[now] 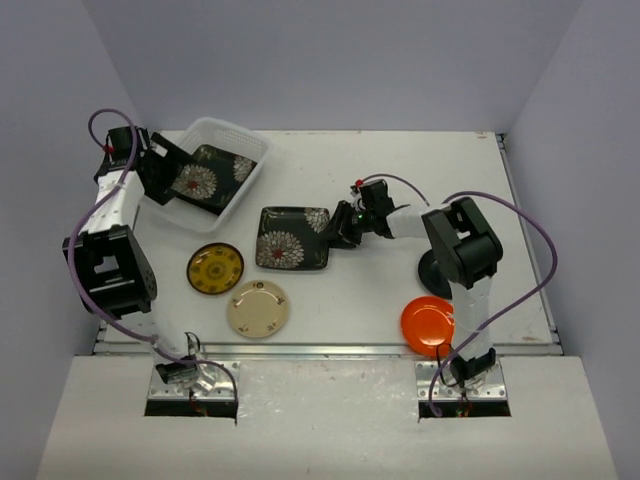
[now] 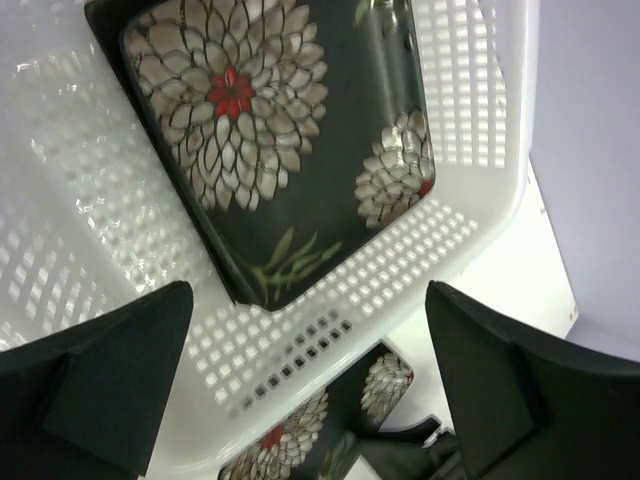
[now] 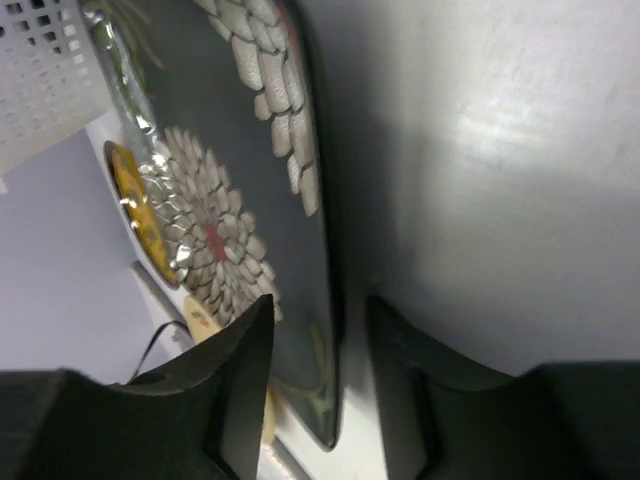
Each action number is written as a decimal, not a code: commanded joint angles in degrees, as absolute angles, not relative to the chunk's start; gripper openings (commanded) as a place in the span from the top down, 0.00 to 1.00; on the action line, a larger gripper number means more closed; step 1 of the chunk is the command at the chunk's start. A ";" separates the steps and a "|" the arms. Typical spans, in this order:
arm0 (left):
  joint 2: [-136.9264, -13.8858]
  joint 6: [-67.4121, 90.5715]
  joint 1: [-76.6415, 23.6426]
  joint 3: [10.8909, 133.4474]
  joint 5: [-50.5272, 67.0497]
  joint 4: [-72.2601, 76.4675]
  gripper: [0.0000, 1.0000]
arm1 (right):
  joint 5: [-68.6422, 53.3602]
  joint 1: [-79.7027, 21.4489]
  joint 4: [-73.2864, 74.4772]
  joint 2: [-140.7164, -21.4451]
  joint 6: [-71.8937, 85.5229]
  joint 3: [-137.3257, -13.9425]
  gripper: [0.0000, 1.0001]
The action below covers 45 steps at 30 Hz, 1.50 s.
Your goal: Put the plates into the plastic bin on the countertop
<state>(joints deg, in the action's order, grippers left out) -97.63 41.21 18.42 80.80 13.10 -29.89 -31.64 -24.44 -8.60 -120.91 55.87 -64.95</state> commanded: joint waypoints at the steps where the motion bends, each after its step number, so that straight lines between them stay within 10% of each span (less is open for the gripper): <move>1: -76.86 37.25 17.73 71.22 20.39 -19.65 0.00 | -29.48 -24.51 -11.15 -125.95 54.32 -65.14 0.75; 4: -66.04 35.35 16.13 62.70 25.93 -13.93 0.00 | -30.30 -24.42 -14.50 -125.15 55.38 -62.73 1.00; 13: -65.08 24.98 -6.58 53.57 30.74 -13.18 0.00 | -29.26 -18.60 -18.39 -96.37 53.31 -42.78 1.00; 28: -74.30 29.03 -16.17 44.43 44.25 6.02 0.08 | -60.21 -10.12 -8.20 -72.51 42.96 -38.08 1.00; 32: -76.56 29.00 -17.04 44.16 44.23 5.92 0.28 | -63.93 -10.17 -14.41 -72.15 48.27 -37.99 1.00; 36: -76.47 29.70 -17.53 44.29 45.17 6.57 0.94 | -63.51 -10.13 -15.27 -72.75 49.37 -38.32 1.00; 39: -75.83 30.92 -17.67 45.31 45.46 6.50 1.00 | -62.62 -10.11 -16.45 -73.59 50.56 -37.95 0.99; 41: -75.30 32.34 -17.61 46.26 43.72 6.18 1.00 | -61.62 -10.11 -16.79 -73.91 50.92 -37.65 0.72; 44: -73.79 35.15 -16.11 50.09 35.27 1.85 1.00 | -59.01 -9.20 -14.26 -73.50 49.83 -37.10 0.04; 45: -73.51 36.56 -13.71 51.87 33.50 -0.96 1.00 | -57.80 -8.17 -11.55 -73.19 47.69 -36.98 0.01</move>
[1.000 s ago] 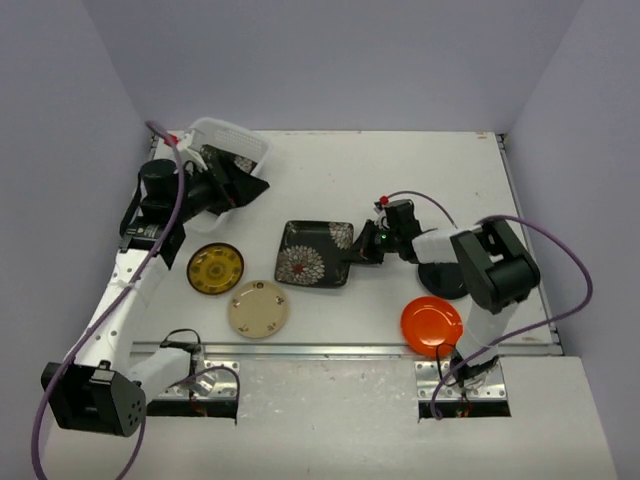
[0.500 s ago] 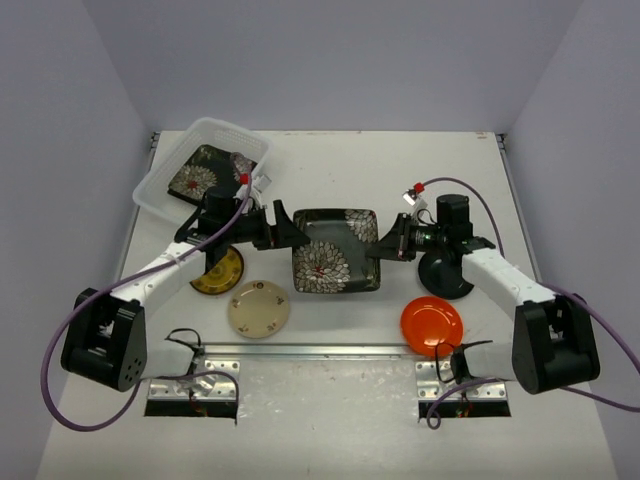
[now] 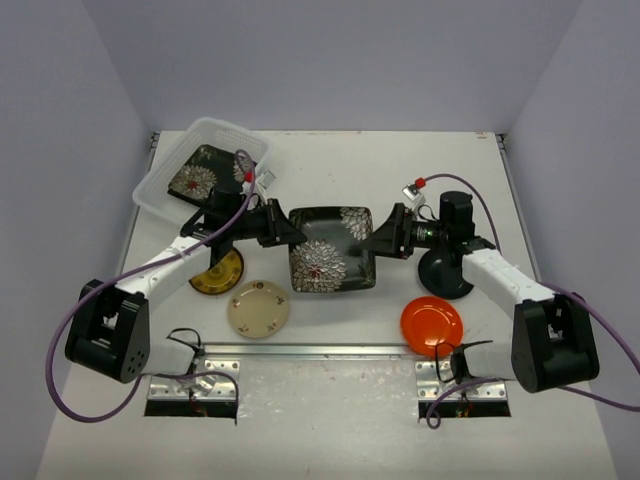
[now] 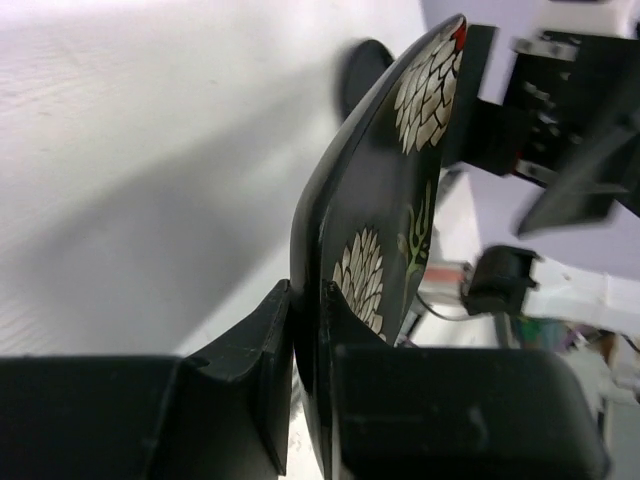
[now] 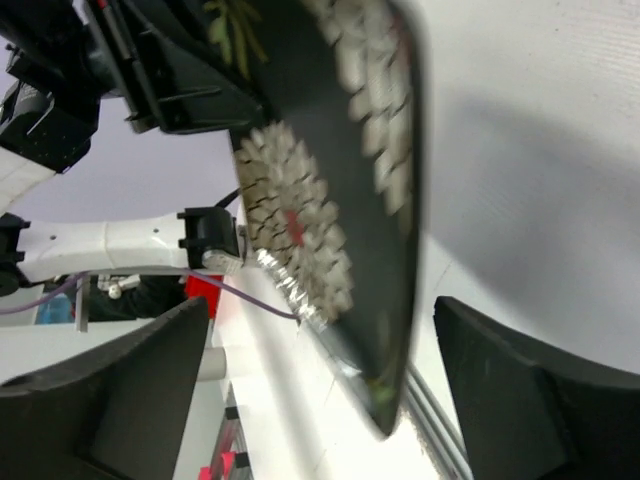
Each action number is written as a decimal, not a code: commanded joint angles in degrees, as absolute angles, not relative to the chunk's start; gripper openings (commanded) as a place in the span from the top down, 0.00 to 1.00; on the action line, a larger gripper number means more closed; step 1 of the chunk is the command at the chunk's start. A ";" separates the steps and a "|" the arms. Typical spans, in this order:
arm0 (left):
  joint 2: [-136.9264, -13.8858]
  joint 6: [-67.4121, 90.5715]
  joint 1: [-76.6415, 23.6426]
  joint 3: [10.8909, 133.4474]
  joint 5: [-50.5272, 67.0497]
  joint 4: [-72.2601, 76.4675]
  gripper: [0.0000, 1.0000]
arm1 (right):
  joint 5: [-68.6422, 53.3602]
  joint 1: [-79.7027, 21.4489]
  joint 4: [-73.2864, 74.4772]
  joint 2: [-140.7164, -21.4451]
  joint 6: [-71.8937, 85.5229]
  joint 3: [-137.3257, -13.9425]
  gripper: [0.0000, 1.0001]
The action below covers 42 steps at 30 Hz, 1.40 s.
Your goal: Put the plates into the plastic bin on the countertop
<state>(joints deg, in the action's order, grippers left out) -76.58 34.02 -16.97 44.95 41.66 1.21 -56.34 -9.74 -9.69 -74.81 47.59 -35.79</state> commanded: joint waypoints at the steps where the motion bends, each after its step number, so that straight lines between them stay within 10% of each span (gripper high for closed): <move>1: -73.15 37.93 -11.06 53.15 32.51 -2.79 1.00 | -56.65 -7.13 -9.02 -72.75 46.60 -36.91 0.01; 11: -69.98 51.07 20.04 58.27 19.37 -10.16 1.00 | -53.84 2.15 -0.18 -63.71 39.87 -29.21 0.01; 29: -102.61 54.84 21.73 83.40 14.06 -13.28 0.99 | -55.62 2.37 1.32 -60.28 39.54 -25.83 0.01; 36: -105.20 55.81 18.82 82.43 12.39 -13.80 0.77 | -57.65 2.28 -4.09 -60.82 42.88 -23.21 0.01; 42: -103.77 55.97 17.54 81.06 9.95 -14.64 0.29 | -58.23 2.09 -3.86 -61.25 42.71 -22.67 0.01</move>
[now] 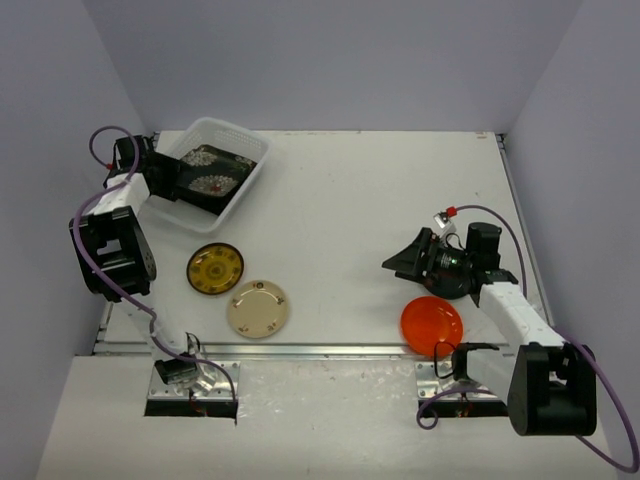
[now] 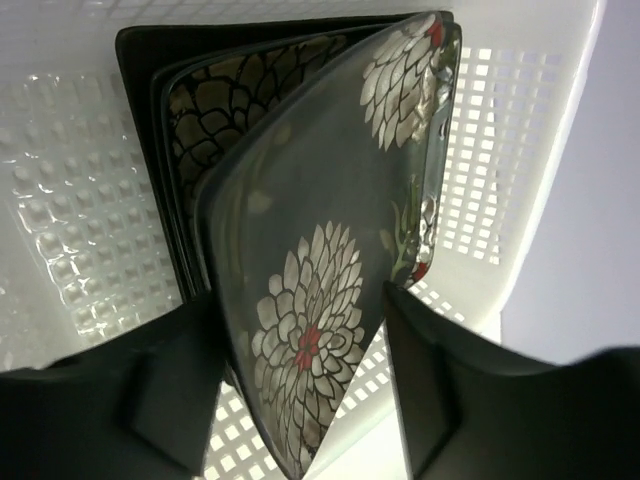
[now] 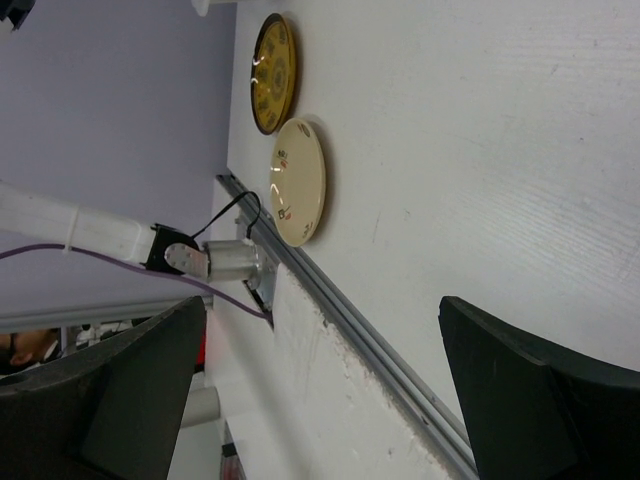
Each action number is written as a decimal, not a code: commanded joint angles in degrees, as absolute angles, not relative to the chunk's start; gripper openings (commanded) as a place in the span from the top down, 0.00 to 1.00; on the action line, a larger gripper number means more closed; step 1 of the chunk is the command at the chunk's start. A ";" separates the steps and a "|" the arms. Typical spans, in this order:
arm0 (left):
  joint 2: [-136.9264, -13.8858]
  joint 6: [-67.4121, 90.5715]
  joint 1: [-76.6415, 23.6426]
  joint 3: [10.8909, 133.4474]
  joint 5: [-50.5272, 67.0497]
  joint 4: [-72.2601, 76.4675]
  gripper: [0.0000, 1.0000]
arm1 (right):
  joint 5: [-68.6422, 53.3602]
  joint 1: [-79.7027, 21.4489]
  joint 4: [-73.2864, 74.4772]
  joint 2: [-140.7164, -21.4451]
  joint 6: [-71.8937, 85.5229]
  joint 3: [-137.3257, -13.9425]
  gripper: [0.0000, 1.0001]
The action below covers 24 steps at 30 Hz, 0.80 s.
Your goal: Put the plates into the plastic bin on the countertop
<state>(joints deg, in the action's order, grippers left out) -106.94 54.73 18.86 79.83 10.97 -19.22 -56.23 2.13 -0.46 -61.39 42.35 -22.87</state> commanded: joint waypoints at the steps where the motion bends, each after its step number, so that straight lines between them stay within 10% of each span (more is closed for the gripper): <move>1: -104.39 54.69 17.02 82.41 9.07 -16.28 0.16 | -57.76 1.91 -3.83 -61.10 42.68 -22.60 0.01; 3: -105.99 50.93 15.99 85.96 6.88 -20.89 0.00 | -56.64 1.37 -3.78 -60.97 42.63 -22.44 0.01; 24: -110.25 40.87 13.30 96.17 -3.64 -38.77 0.00 | -36.15 -28.83 -0.72 -74.05 42.47 -32.06 0.01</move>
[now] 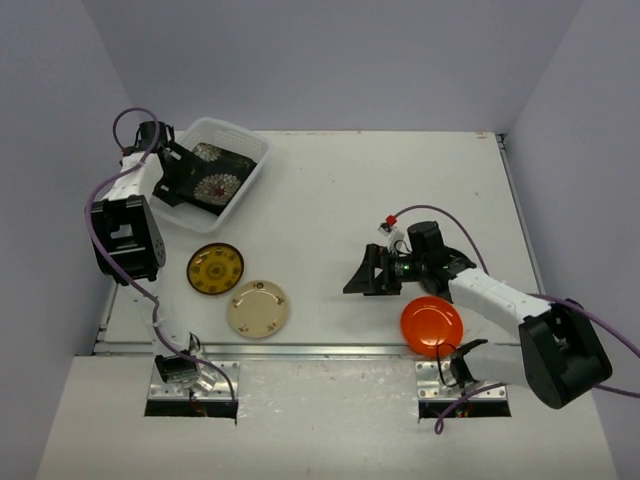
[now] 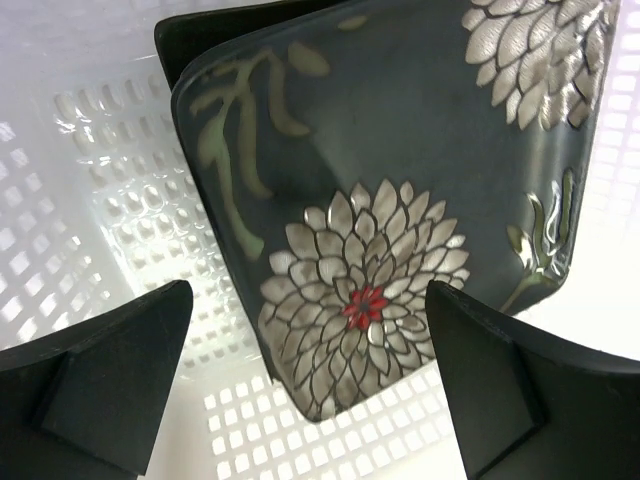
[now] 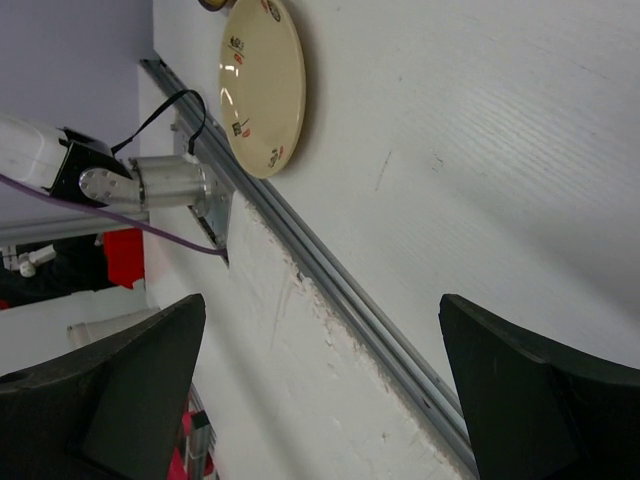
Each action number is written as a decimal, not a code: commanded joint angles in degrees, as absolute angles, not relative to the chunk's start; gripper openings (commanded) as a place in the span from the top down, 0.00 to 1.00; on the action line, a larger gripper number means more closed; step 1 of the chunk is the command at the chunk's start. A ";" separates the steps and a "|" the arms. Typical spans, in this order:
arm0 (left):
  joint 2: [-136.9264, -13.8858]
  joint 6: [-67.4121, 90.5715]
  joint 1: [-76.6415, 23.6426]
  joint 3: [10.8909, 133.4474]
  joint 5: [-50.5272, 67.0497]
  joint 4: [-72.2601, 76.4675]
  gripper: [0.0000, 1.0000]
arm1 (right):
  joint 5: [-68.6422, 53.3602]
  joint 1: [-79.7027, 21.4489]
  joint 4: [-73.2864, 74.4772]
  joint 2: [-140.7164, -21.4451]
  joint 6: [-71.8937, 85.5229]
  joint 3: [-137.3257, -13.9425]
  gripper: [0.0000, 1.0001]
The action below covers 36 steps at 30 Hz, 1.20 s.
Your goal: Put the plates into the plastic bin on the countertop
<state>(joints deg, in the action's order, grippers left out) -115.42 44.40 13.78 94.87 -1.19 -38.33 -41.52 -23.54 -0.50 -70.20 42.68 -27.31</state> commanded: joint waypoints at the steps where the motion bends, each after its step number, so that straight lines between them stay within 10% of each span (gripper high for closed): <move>1: -110.15 40.36 13.35 96.37 -4.04 -39.77 0.00 | -35.04 -30.35 -1.07 -75.31 42.67 -32.87 0.01; 15: -68.07 33.67 13.32 72.68 7.97 -27.14 0.00 | -28.56 -45.47 -18.97 -108.97 55.50 -51.22 0.06; 31: -41.80 25.19 11.68 48.11 13.23 -29.41 0.00 | -20.48 -47.66 -23.49 -124.49 62.12 -55.61 0.96; 36: -44.72 23.82 11.25 43.76 19.87 -27.30 0.00 | -18.79 -46.97 -23.01 -115.04 57.41 -48.51 1.00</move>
